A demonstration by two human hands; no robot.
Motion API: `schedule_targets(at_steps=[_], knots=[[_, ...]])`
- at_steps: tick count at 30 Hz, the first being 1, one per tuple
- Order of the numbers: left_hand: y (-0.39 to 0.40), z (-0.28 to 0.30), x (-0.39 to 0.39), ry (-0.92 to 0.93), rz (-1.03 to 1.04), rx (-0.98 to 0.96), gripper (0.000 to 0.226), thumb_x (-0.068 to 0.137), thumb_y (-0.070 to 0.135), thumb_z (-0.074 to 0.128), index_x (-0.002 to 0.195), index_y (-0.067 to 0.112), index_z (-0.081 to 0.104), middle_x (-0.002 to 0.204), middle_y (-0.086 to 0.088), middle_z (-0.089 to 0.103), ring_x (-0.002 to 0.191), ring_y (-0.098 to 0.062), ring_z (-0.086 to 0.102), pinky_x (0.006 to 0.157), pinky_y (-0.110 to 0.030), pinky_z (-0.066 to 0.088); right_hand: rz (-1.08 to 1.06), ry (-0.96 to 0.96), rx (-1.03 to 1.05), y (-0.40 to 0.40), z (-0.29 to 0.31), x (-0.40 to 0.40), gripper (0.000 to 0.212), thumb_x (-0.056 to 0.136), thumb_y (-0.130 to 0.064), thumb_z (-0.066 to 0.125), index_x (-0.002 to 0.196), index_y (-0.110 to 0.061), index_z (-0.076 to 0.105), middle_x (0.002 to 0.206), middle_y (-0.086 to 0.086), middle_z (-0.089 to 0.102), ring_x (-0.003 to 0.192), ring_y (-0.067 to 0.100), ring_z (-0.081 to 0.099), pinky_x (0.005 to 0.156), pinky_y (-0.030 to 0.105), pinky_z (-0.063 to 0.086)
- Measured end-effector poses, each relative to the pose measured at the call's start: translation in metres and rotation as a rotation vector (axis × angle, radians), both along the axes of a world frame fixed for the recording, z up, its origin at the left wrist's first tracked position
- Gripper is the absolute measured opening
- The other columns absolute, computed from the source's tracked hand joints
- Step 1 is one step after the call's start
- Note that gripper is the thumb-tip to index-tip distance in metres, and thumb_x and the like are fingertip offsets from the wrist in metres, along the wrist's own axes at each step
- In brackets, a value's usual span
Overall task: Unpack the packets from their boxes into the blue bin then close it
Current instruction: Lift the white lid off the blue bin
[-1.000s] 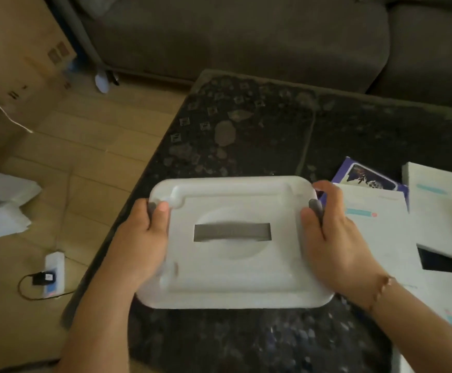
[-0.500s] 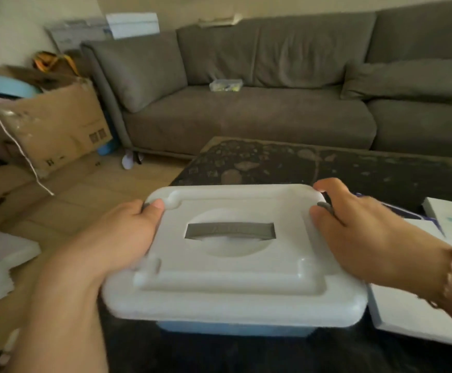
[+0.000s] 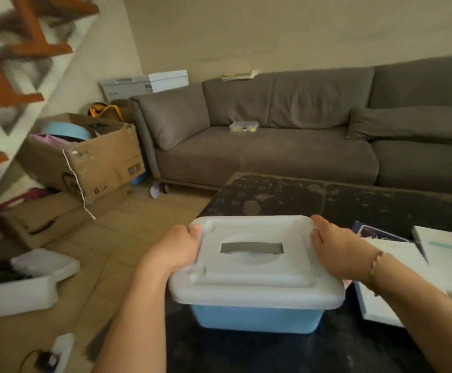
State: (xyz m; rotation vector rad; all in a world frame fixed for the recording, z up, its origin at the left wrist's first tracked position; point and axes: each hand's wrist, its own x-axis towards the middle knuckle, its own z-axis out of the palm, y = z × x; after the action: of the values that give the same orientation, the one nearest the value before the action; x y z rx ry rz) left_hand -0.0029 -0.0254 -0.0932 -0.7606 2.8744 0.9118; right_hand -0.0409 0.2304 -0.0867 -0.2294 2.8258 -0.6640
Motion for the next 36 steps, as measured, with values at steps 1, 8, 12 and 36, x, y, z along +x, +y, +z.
schedule_targets(at_steps=[1, 8, 12, 36], knots=[[0.000, 0.002, 0.010, -0.011, -0.005, 0.005, 0.052, 0.107, 0.043, 0.022, 0.130, 0.006, 0.050, 0.096, -0.002, 0.053, 0.084, -0.015, 0.051, 0.083, -0.033, 0.037, 0.013, -0.004, 0.022, 0.000, 0.003, 0.009, 0.045, 0.108, -0.029, 0.023, 0.152, -0.019, 0.020, 0.136, 0.007, 0.055, 0.105, 0.021, 0.058, 0.099, 0.035, 0.046], [0.011, 0.005, 0.074, 0.021, -0.030, 0.051, 0.050, 0.107, 0.040, 0.024, 0.123, 0.003, 0.053, 0.110, -0.012, 0.059, 0.086, -0.016, 0.052, 0.081, -0.033, 0.039, 0.002, -0.037, 0.090, 0.008, 0.010, 0.075, 0.054, 0.107, -0.029, 0.028, 0.156, -0.016, 0.008, 0.141, 0.009, 0.050, 0.126, 0.025, 0.052, 0.111, 0.038, 0.036], [0.010, 0.012, 0.089, -0.004, 0.015, 0.160, 0.049, 0.107, 0.037, 0.024, 0.128, 0.003, 0.052, 0.104, -0.010, 0.059, 0.087, -0.017, 0.053, 0.084, -0.035, 0.040, -0.009, -0.021, 0.112, 0.011, 0.010, 0.084, 0.057, 0.105, -0.030, 0.035, 0.155, -0.016, 0.013, 0.142, 0.008, 0.048, 0.129, 0.028, 0.051, 0.111, 0.042, 0.036], [-0.010, 0.005, 0.107, 0.107, -0.014, 0.486, 0.049, 0.101, 0.046, 0.044, 0.144, 0.022, 0.045, 0.148, -0.005, 0.046, 0.135, -0.025, 0.042, 0.110, -0.045, 0.031, -0.164, 0.209, -0.218, 0.053, -0.008, 0.110, 0.030, 0.102, -0.031, 0.047, 0.101, -0.021, 0.075, 0.101, -0.001, 0.069, 0.081, 0.010, 0.056, 0.079, 0.022, 0.042]])
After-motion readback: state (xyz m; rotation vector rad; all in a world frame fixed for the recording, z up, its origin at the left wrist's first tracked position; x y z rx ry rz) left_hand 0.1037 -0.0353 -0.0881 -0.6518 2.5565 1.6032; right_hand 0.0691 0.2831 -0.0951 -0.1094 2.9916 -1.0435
